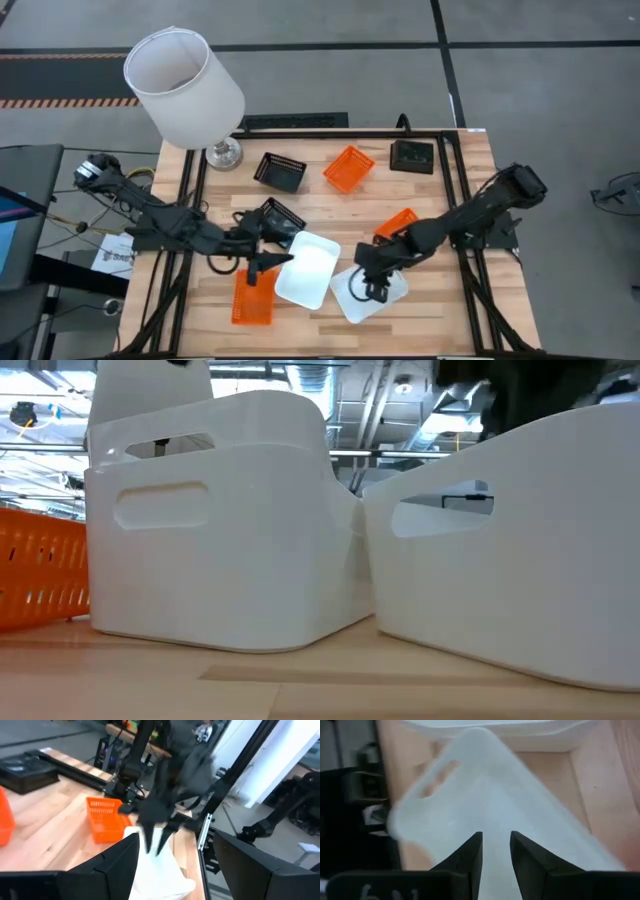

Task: Stack baskets by color
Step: Stack the right white bin on the white bins

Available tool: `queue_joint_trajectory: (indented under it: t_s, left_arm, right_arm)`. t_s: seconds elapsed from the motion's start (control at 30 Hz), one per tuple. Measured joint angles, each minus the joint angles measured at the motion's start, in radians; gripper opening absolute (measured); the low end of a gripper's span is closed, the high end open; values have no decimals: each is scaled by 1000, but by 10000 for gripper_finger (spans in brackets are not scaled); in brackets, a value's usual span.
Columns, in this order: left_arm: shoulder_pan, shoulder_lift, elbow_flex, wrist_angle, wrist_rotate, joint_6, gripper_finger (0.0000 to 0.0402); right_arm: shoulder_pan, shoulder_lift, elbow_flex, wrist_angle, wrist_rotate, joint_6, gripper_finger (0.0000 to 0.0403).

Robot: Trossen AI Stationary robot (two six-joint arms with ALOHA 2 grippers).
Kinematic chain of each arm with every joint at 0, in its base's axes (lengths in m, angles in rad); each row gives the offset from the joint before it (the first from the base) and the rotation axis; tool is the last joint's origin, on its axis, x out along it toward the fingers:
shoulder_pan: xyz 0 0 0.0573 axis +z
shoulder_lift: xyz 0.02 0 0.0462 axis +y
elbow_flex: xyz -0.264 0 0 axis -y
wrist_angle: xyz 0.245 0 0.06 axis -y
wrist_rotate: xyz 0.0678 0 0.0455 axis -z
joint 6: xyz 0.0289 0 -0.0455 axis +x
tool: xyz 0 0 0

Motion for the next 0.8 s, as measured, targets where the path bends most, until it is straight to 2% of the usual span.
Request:
queue_joint_trajectory:
  t_s: [0.2,0.27,0.4,0.57,0.8]
  left_arm:
    - [122,187,128,-27,170,22,245]
    - [154,268,215,-78,225,57,245]
    - [206,439,447,-284,297,112,245]
    - [248,645,715,-506,300,174,245]
    - [270,871,954,-607,343,272,245]
  right_arm:
    - [127,-141,13,-69,40,163,122]
    - [182,-173,13,-75,92,203,122]
    - [274,-207,14,-75,182,260,121]
    - [359,-203,13,-82,243,357,121]
    - [436,-143,13,-121,243,484,120]
